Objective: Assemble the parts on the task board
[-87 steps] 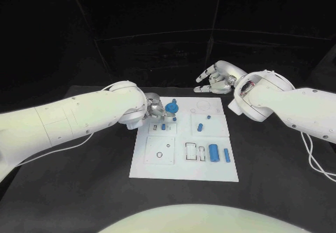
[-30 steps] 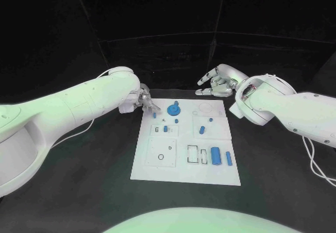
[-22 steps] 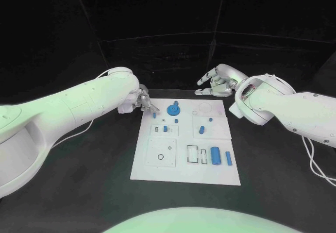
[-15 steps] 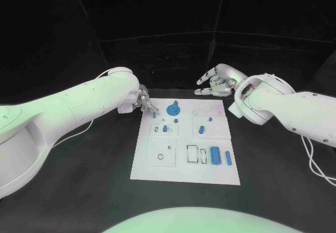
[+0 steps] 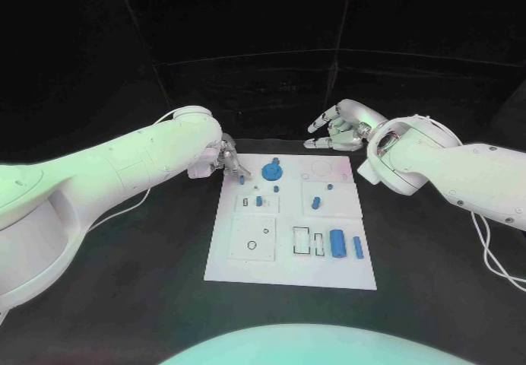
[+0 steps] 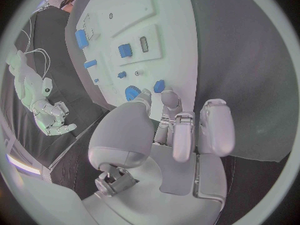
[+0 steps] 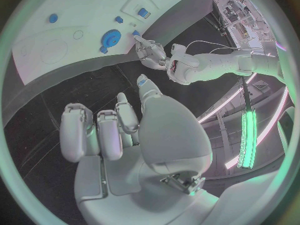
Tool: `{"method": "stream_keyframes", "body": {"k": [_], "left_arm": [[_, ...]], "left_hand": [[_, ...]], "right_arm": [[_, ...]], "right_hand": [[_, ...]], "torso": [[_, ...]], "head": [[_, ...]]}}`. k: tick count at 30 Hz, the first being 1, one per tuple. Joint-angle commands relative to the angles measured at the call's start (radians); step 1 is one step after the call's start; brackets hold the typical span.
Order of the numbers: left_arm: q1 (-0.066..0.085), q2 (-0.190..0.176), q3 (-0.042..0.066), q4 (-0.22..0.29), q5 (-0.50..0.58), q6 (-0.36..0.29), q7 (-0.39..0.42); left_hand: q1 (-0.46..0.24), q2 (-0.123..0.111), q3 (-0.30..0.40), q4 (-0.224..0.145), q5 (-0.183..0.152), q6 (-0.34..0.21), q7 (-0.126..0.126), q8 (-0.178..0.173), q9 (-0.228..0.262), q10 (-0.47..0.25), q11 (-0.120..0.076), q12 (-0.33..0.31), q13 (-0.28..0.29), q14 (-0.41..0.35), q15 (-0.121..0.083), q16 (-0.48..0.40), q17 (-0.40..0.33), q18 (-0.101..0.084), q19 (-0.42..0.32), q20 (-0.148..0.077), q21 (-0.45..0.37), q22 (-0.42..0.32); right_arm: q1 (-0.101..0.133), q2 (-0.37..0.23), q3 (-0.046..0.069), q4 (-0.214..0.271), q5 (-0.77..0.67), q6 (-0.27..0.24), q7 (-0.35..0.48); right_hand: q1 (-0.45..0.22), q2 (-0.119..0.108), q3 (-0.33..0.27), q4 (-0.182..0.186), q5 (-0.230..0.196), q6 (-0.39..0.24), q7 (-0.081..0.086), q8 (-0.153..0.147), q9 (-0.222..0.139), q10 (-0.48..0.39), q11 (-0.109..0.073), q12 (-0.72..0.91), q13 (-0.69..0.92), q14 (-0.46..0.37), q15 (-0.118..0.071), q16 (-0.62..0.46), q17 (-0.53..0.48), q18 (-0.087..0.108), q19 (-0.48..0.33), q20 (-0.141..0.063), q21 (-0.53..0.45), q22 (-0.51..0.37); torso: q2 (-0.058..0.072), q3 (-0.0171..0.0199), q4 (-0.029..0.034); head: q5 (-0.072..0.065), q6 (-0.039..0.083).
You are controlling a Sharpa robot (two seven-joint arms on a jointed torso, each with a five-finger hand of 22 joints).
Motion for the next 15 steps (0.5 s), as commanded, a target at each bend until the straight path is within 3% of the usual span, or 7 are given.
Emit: {"method": "stream_keyframes", "body": {"k": [1, 15], "left_arm": [[0.001, 0.004, 0.0, -0.004, -0.007, 0.015, 0.003], [0.0, 0.012, 0.0, -0.014, -0.007, 0.007, 0.005]], "left_hand": [[0.009, 0.0, -0.005, -0.004, -0.001, 0.006, 0.002, -0.001, -0.002, 0.008, -0.002, 0.006, 0.0, 0.104, 0.003, 0.003, 0.263, 0.005, 0.004, -0.003, 0.004, 0.001], [0.049, 0.019, 0.001, -0.019, -0.001, 0.011, 0.001, -0.002, -0.012, 0.009, -0.003, 0.007, -0.004, 0.104, 0.002, 0.003, 0.263, 0.005, 0.004, -0.004, 0.004, 0.003]], "right_arm": [[0.002, 0.001, 0.001, 0.0, -0.002, 0.0, 0.009], [0.002, 0.004, 0.001, -0.001, -0.002, 0.0, 0.009]], "right_hand": [[0.006, 0.005, -0.001, 0.005, 0.006, -0.001, -0.001, 0.007, -0.001, -0.006, -0.004, -0.004, -0.002, 0.063, -0.009, -0.006, 0.084, 0.014, -0.008, 0.002, -0.008, -0.005], [0.006, 0.005, -0.001, 0.005, 0.006, -0.001, -0.001, 0.007, -0.001, -0.006, -0.004, -0.004, -0.002, 0.063, -0.009, -0.006, 0.084, 0.014, -0.008, 0.002, -0.008, -0.005]], "torso": [[0.0, 0.0003, 0.0001], [0.001, 0.0004, -0.0004]], "head": [[-0.005, 0.001], [-0.003, -0.003]]}}
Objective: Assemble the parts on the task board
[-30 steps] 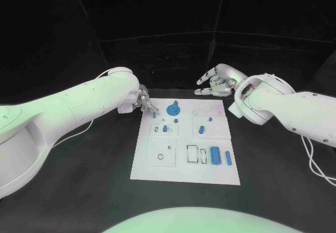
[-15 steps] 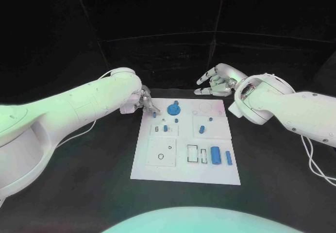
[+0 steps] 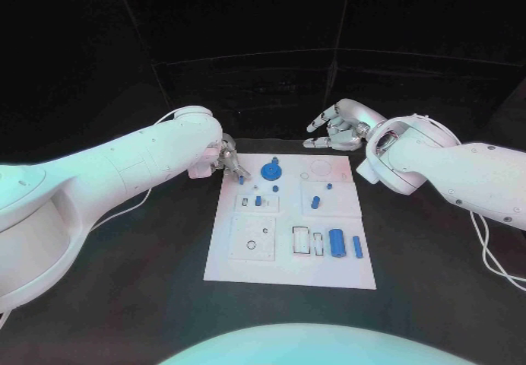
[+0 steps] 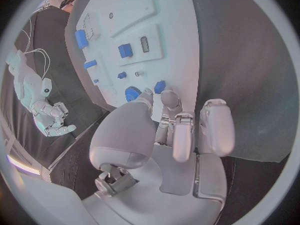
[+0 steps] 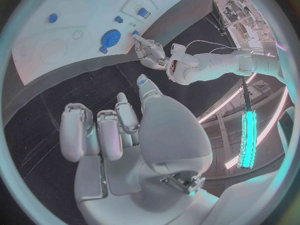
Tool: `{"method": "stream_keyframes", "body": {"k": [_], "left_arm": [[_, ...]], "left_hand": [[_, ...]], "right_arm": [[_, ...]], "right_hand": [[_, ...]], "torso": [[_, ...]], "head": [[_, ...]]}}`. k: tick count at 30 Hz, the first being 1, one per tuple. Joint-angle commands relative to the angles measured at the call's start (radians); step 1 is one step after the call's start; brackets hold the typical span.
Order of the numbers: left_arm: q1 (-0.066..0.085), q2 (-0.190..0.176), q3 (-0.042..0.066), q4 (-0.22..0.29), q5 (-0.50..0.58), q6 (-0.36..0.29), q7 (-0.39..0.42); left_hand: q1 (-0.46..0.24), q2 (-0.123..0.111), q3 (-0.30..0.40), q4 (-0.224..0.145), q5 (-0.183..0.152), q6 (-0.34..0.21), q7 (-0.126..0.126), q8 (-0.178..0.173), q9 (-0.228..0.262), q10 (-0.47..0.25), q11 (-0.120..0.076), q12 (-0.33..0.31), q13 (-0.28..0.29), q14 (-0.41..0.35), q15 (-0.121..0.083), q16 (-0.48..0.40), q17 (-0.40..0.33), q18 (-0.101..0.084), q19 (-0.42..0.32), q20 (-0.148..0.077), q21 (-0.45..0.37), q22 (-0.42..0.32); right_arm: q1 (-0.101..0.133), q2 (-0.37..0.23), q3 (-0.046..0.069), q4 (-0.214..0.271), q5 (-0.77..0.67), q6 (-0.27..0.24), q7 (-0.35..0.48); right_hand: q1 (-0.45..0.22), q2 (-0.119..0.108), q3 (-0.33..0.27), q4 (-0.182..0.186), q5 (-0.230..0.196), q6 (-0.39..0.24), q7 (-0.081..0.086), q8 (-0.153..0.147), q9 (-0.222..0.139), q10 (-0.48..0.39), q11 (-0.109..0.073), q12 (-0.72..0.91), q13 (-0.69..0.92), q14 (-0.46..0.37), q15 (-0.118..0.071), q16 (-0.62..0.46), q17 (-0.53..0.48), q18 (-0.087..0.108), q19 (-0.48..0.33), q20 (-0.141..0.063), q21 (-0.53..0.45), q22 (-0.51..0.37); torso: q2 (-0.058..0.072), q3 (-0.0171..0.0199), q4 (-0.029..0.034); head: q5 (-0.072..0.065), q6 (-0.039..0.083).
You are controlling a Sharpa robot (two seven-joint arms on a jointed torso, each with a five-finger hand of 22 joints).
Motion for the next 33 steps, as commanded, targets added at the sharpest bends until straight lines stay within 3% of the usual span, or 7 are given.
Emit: {"method": "stream_keyframes", "body": {"k": [1, 8, 21, 26, 28, 33], "left_arm": [[0.001, 0.002, 0.0, -0.003, -0.006, 0.0, 0.005], [0.0, 0.004, 0.0, -0.009, -0.006, -0.001, 0.008], [-0.004, 0.007, 0.0, -0.013, -0.006, 0.006, 0.018], [-0.005, 0.003, 0.0, -0.01, -0.003, -0.004, 0.025], [-0.005, 0.001, 0.0, -0.007, 0.002, -0.012, 0.028], [-0.005, -0.015, 0.001, 0.011, 0.018, -0.04, 0.033]], "left_hand": [[0.026, 0.009, 0.007, -0.015, -0.001, 0.008, -0.003, -0.002, -0.004, 0.005, 0.0, 0.007, -0.002, 0.104, 0.002, 0.003, 0.263, 0.005, 0.004, -0.004, 0.004, 0.001], [0.091, 0.034, 0.041, -0.056, -0.001, 0.009, -0.006, -0.004, -0.014, 0.004, -0.003, 0.006, -0.006, 0.104, -0.001, 0.003, 0.263, 0.005, 0.005, -0.006, 0.004, 0.003], [0.14, 0.046, 0.076, -0.093, -0.001, 0.012, -0.011, -0.005, -0.023, 0.005, -0.008, 0.005, -0.01, 0.104, -0.004, 0.003, 0.263, 0.005, 0.005, -0.008, 0.004, 0.006], [0.242, 0.06, 0.172, -0.179, 0.005, 0.01, -0.017, -0.007, -0.031, 0.005, -0.014, -0.004, -0.016, 0.104, -0.01, 0.003, 0.263, 0.005, 0.005, -0.015, 0.004, 0.008], [0.239, 0.05, 0.232, -0.202, 0.004, 0.01, -0.004, -0.003, -0.034, 0.011, -0.007, -0.013, -0.025, 0.104, -0.004, 0.003, 0.263, 0.004, 0.005, -0.015, 0.004, 0.009], [0.208, 0.022, 0.314, -0.224, 0.006, 0.008, -0.009, 0.008, -0.032, 0.021, -0.006, -0.013, -0.03, 0.104, -0.005, 0.003, 0.263, 0.004, 0.005, -0.009, 0.001, 0.009]], "right_arm": [[0.002, 0.002, 0.001, 0.0, -0.002, 0.001, 0.009], [0.002, 0.003, 0.001, 0.0, -0.002, 0.001, 0.009], [0.002, 0.004, 0.001, 0.0, -0.002, 0.002, 0.009], [0.002, 0.004, 0.001, 0.0, -0.002, 0.002, 0.009], [0.002, 0.004, 0.001, 0.0, -0.002, 0.002, 0.009], [0.002, 0.004, 0.001, -0.001, -0.002, 0.002, 0.009]], "right_hand": [[0.006, 0.005, -0.001, 0.005, 0.006, -0.001, -0.001, 0.007, -0.001, -0.006, -0.004, -0.004, -0.001, 0.063, -0.009, -0.006, 0.084, 0.015, -0.008, 0.002, -0.003, -0.001], [0.006, 0.005, -0.001, 0.005, 0.006, -0.001, -0.001, 0.007, -0.001, -0.006, -0.004, -0.004, -0.001, 0.063, -0.009, -0.006, 0.084, 0.015, -0.008, 0.002, -0.003, -0.001], [0.008, 0.006, -0.001, 0.005, 0.008, -0.001, -0.001, 0.007, -0.001, -0.004, -0.004, -0.002, 0.001, 0.063, -0.009, -0.006, 0.085, 0.015, -0.008, 0.002, -0.004, -0.001], [0.008, 0.006, -0.001, 0.005, 0.008, -0.001, -0.001, 0.007, -0.001, -0.004, -0.004, -0.001, 0.001, 0.063, -0.009, -0.006, 0.085, 0.015, -0.008, 0.002, -0.004, -0.001], [0.008, 0.006, -0.001, 0.005, 0.008, -0.001, -0.001, 0.007, -0.001, -0.004, -0.004, -0.001, 0.001, 0.063, -0.009, -0.006, 0.085, 0.015, -0.008, 0.002, -0.004, -0.001], [0.008, 0.006, -0.001, 0.005, 0.008, -0.001, -0.001, 0.007, -0.001, -0.004, -0.004, -0.001, 0.001, 0.063, -0.009, -0.006, 0.085, 0.015, -0.008, 0.002, -0.004, -0.001]], "torso": [[0.001, 0.0002, 0.0001], [0.001, -0.0003, -0.0002], [0.0, 0.0001, 0.0002], [0.001, 0.0003, 0.0007], [0.001, 0.0004, 0.001], [0.0, 0.0002, 0.0022]], "head": [[-0.001, -0.002], [-0.002, -0.006], [-0.001, -0.01], [-0.001, -0.008], [-0.001, -0.008], [-0.001, -0.008]]}}
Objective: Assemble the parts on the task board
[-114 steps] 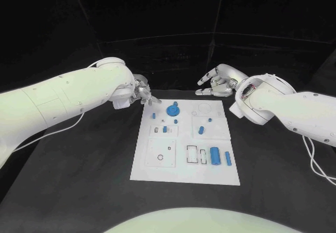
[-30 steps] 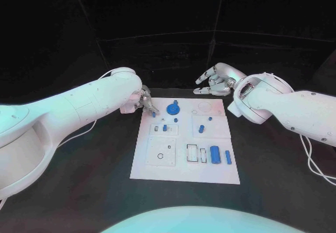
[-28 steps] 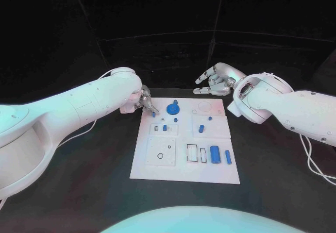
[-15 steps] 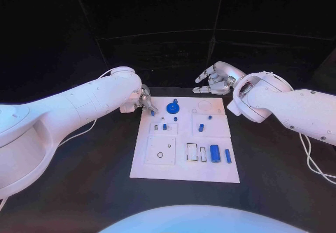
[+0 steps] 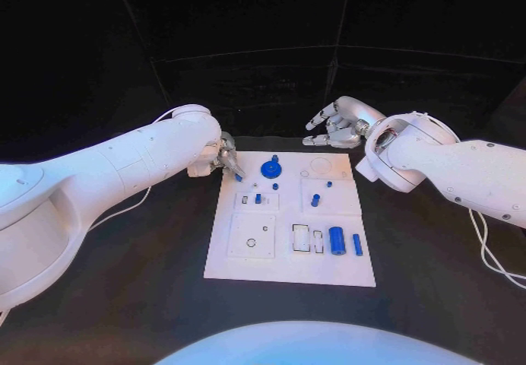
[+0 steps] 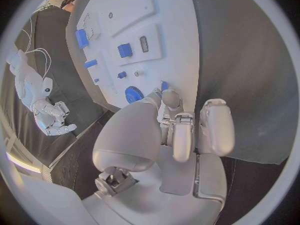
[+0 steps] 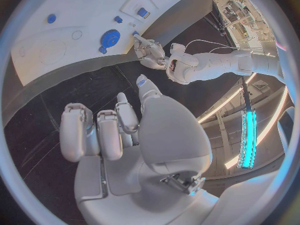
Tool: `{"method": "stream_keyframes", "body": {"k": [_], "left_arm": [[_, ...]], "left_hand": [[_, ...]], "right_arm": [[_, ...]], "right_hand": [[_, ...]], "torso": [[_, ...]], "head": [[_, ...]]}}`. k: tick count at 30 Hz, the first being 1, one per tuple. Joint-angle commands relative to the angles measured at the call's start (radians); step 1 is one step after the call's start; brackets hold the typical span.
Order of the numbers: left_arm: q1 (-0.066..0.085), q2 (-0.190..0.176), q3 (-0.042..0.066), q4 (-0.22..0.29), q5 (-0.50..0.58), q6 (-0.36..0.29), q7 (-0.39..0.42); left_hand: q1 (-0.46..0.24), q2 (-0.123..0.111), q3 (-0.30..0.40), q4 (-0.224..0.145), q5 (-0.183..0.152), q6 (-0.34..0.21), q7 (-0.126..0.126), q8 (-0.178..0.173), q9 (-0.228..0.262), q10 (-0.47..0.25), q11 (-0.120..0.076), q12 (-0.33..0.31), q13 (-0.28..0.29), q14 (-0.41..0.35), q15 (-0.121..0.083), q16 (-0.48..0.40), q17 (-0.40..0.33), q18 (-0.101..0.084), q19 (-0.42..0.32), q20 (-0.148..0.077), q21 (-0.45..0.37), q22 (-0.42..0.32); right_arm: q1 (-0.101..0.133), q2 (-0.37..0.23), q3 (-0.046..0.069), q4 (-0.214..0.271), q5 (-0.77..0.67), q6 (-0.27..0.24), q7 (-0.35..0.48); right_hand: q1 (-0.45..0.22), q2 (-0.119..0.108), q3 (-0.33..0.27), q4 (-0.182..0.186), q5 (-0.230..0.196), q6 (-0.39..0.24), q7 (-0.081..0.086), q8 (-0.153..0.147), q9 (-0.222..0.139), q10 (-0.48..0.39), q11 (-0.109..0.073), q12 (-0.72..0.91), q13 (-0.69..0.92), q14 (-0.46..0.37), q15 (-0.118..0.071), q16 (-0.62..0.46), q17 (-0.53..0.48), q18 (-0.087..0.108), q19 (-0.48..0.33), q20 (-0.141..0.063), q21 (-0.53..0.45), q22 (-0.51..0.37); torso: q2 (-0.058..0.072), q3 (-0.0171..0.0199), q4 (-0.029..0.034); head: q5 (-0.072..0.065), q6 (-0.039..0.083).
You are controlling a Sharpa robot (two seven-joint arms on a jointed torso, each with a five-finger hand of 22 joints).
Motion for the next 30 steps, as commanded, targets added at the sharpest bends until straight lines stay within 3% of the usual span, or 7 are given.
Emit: {"method": "stream_keyframes", "body": {"k": [1, 4, 9, 15, 23, 28, 30], "left_arm": [[0.0, -0.012, 0.0, 0.016, 0.018, -0.036, 0.015], [0.001, -0.035, 0.0, 0.045, 0.054, -0.063, 0.011], [0.008, -0.082, 0.0, 0.114, 0.105, -0.114, 0.004], [0.019, -0.145, 0.001, 0.221, 0.143, -0.173, -0.019], [0.021, -0.224, -0.002, 0.373, 0.165, -0.257, -0.045], [0.015, -0.259, -0.019, 0.442, 0.158, -0.293, -0.047], [0.012, -0.27, -0.032, 0.464, 0.152, -0.308, -0.048]], "left_hand": [[-0.021, -0.023, 0.157, -0.127, 0.003, -0.002, 0.0, 0.011, 0.006, 0.012, 0.002, -0.002, -0.001, 0.108, 0.001, 0.003, 0.263, 0.005, 0.002, 0.0, 0.002, 0.002], [-0.059, -0.046, 0.234, -0.141, 0.003, -0.006, 0.001, 0.028, 0.013, 0.02, 0.001, 0.003, 0.001, 0.108, 0.002, 0.003, 0.263, 0.005, 0.002, 0.0, 0.001, 0.003], [-0.092, -0.074, 0.303, -0.16, 0.003, -0.01, 0.0, 0.049, 0.023, 0.03, -0.003, 0.015, 0.01, 0.108, -0.001, 0.003, 0.263, 0.004, 0.003, 0.001, 0.0, 0.005], [-0.115, -0.089, 0.34, -0.168, 0.003, -0.01, -0.002, 0.063, 0.03, 0.04, -0.003, 0.026, 0.019, 0.108, -0.002, 0.003, 0.263, 0.004, 0.005, -0.001, 0.001, 0.008], [-0.131, -0.1, 0.367, -0.173, 0.005, -0.011, -0.004, 0.076, 0.037, 0.047, -0.005, 0.033, 0.025, 0.108, -0.004, 0.003, 0.263, 0.003, 0.007, -0.003, 0.003, 0.012], [-0.134, -0.102, 0.371, -0.174, 0.005, -0.011, -0.004, 0.078, 0.038, 0.048, -0.006, 0.034, 0.025, 0.108, -0.004, 0.003, 0.263, 0.003, 0.007, -0.003, 0.004, 0.013], [-0.137, -0.104, 0.376, -0.175, 0.005, -0.012, -0.005, 0.08, 0.039, 0.049, -0.006, 0.035, 0.026, 0.108, -0.005, 0.003, 0.263, 0.003, 0.008, -0.003, 0.005, 0.014]], "right_arm": [[0.002, 0.0, 0.001, 0.0, -0.002, 0.001, 0.009], [0.002, -0.002, 0.001, 0.0, -0.002, 0.001, 0.009], [0.002, -0.006, 0.001, -0.001, -0.001, 0.0, 0.008], [0.002, -0.011, 0.001, -0.001, -0.001, 0.0, 0.008], [0.002, -0.015, 0.001, -0.002, 0.001, 0.001, 0.007], [0.002, -0.016, 0.001, -0.002, 0.002, 0.002, 0.006], [0.002, -0.016, 0.001, -0.002, 0.002, 0.002, 0.006]], "right_hand": [[0.004, 0.002, -0.001, 0.005, 0.002, -0.001, -0.001, 0.003, -0.001, -0.004, -0.004, -0.001, 0.001, 0.063, -0.009, -0.006, 0.084, 0.015, -0.008, 0.002, -0.004, -0.001], [0.004, 0.002, -0.001, 0.005, 0.002, -0.001, -0.001, 0.003, -0.001, -0.004, -0.004, -0.001, 0.001, 0.063, -0.009, -0.006, 0.084, 0.015, -0.008, 0.002, -0.004, -0.001], [0.004, 0.003, -0.001, 0.006, 0.003, -0.001, -0.001, 0.003, -0.001, -0.004, -0.004, -0.001, 0.001, 0.063, -0.009, -0.007, 0.083, 0.015, -0.008, 0.001, -0.004, -0.002], [0.004, 0.003, -0.001, 0.006, 0.003, -0.001, -0.001, 0.003, -0.001, -0.004, -0.004, -0.001, 0.001, 0.063, -0.009, -0.007, 0.082, 0.015, -0.008, 0.001, -0.004, -0.002], [0.004, 0.003, -0.002, 0.006, 0.003, -0.001, -0.001, 0.003, -0.001, -0.004, -0.004, -0.001, 0.001, 0.063, -0.009, -0.007, 0.082, 0.015, -0.008, 0.001, -0.004, -0.002], [0.004, 0.003, -0.002, 0.007, 0.004, -0.001, -0.001, 0.004, -0.001, -0.004, -0.004, -0.001, 0.001, 0.063, -0.009, -0.007, 0.083, 0.015, -0.008, 0.001, -0.005, -0.002], [0.004, 0.003, -0.002, 0.007, 0.004, -0.001, -0.001, 0.004, -0.001, -0.004, -0.004, -0.001, 0.001, 0.063, -0.009, -0.007, 0.083, 0.015, -0.008, 0.001, -0.005, -0.002]], "torso": [[0.0, 0.0002, 0.0016], [0.0, 0.0006, 0.002], [-0.002, 0.0007, 0.006], [-0.002, 0.0028, 0.0116], [-0.001, 0.0021, 0.011], [-0.001, 0.0027, 0.0104], [-0.001, 0.0024, 0.0095]], "head": [[0.0, 0.0], [0.004, 0.002], [0.006, 0.003], [0.008, 0.003], [0.011, 0.001], [0.015, 0.002], [0.016, 0.002]]}}
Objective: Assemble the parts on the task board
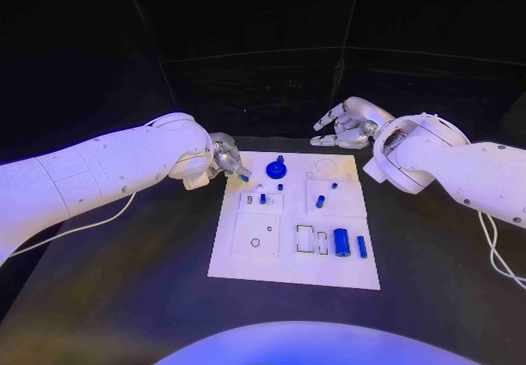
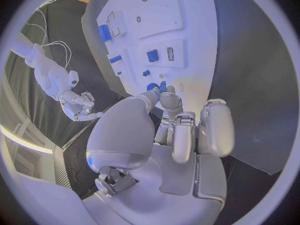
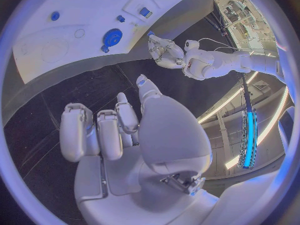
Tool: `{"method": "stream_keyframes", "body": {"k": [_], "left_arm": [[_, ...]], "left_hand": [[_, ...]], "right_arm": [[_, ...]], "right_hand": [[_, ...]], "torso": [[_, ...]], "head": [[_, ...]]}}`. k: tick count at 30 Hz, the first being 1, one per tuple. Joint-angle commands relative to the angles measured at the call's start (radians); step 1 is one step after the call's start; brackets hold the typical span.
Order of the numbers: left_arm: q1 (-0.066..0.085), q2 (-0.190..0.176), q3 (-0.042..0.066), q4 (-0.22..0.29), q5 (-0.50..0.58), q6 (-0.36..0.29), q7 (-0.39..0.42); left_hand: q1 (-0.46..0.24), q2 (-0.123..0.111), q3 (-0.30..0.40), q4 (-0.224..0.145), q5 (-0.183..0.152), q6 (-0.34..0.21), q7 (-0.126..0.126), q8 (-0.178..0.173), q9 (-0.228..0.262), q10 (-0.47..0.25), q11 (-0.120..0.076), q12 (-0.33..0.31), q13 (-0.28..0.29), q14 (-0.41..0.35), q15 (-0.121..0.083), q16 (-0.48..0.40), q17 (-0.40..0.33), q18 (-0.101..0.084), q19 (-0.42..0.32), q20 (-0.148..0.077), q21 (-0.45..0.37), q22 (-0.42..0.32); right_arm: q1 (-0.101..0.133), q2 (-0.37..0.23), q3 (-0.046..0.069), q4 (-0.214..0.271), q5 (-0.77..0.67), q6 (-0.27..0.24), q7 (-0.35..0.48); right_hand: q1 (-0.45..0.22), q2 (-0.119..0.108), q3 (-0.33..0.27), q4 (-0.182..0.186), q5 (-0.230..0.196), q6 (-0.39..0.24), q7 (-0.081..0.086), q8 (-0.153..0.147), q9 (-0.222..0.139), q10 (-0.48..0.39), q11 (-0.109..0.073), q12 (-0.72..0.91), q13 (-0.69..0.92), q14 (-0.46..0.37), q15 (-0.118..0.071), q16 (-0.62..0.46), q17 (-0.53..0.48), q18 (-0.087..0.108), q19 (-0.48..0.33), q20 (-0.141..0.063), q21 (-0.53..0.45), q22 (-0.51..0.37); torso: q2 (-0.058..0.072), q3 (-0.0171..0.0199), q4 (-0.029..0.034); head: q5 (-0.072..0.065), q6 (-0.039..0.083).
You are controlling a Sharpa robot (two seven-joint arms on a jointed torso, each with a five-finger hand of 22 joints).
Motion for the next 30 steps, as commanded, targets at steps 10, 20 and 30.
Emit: {"method": "stream_keyframes", "body": {"k": [10, 20, 30], "left_arm": [[-0.024, -0.032, -0.045, 0.086, -0.053, -0.12, -0.018], [-0.038, -0.029, -0.061, 0.112, -0.091, -0.117, -0.023], [-0.04, -0.022, -0.064, 0.101, -0.112, -0.101, -0.029]], "left_hand": [[-0.016, -0.003, 0.152, -0.141, 0.005, -0.005, -0.006, 0.013, 0.04, 0.008, -0.001, 0.005, 0.003, 0.108, -0.006, 0.003, 0.263, 0.003, 0.005, -0.001, 0.005, 0.002], [-0.019, -0.004, 0.156, -0.141, 0.005, -0.005, -0.006, 0.015, 0.041, 0.01, -0.001, 0.007, 0.004, 0.108, -0.006, 0.003, 0.263, 0.003, 0.006, -0.001, 0.005, 0.002], [-0.025, -0.006, 0.162, -0.14, 0.005, -0.005, -0.007, 0.019, 0.043, 0.01, -0.002, 0.005, 0.001, 0.108, -0.007, 0.003, 0.263, 0.003, 0.006, -0.002, 0.005, 0.002]], "right_arm": [[0.002, 0.001, 0.0, 0.0, 0.001, 0.005, 0.006], [0.002, 0.003, 0.0, -0.001, 0.001, 0.007, 0.007], [0.002, 0.004, 0.0, -0.002, 0.001, 0.007, 0.007]], "right_hand": [[0.005, 0.003, -0.002, 0.007, 0.004, 0.0, -0.002, 0.004, -0.001, -0.004, -0.004, -0.001, 0.0, 0.063, -0.009, -0.004, 0.082, 0.015, -0.008, 0.001, -0.005, -0.001], [0.005, 0.004, -0.002, 0.007, 0.004, 0.0, -0.002, 0.004, -0.001, -0.004, -0.004, -0.001, 0.001, 0.063, -0.009, -0.004, 0.083, 0.015, -0.008, 0.001, -0.005, -0.001], [0.005, 0.004, -0.002, 0.007, 0.004, 0.0, -0.002, 0.004, -0.001, -0.004, -0.004, -0.001, 0.001, 0.063, -0.009, -0.004, 0.083, 0.015, -0.008, 0.001, -0.005, -0.001]], "torso": [[0.0, -0.0009, -0.003], [0.001, -0.0009, -0.0028], [0.001, 0.0, -0.0028]], "head": [[0.005, -0.003], [0.003, -0.003], [0.004, -0.005]]}}
